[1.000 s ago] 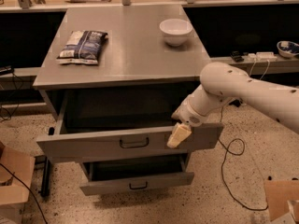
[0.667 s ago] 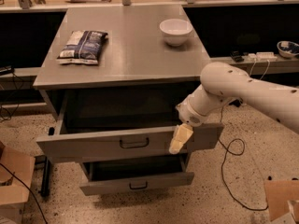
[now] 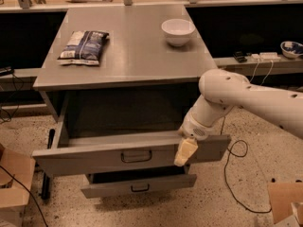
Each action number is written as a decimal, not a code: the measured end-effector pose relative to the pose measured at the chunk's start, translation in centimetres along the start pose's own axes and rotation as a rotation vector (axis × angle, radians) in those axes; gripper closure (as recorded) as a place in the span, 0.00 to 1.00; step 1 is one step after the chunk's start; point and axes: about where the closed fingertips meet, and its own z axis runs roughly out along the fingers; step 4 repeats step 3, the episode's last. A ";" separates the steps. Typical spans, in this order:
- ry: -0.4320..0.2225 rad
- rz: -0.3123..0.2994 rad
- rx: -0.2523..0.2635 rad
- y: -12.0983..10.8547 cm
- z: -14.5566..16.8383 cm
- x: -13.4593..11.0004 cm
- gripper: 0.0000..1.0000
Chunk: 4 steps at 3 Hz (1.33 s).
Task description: Open top drawer
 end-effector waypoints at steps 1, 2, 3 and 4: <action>0.050 0.056 -0.090 4.7 1.1 1.7 0.50; 0.050 0.056 -0.090 4.9 1.0 1.7 0.39; 0.050 0.056 -0.090 4.9 1.0 1.7 0.16; 0.050 0.056 -0.090 4.9 1.0 1.7 0.16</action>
Offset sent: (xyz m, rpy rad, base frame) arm -0.2455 -0.0104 -0.0116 -0.1221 0.4484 -0.1502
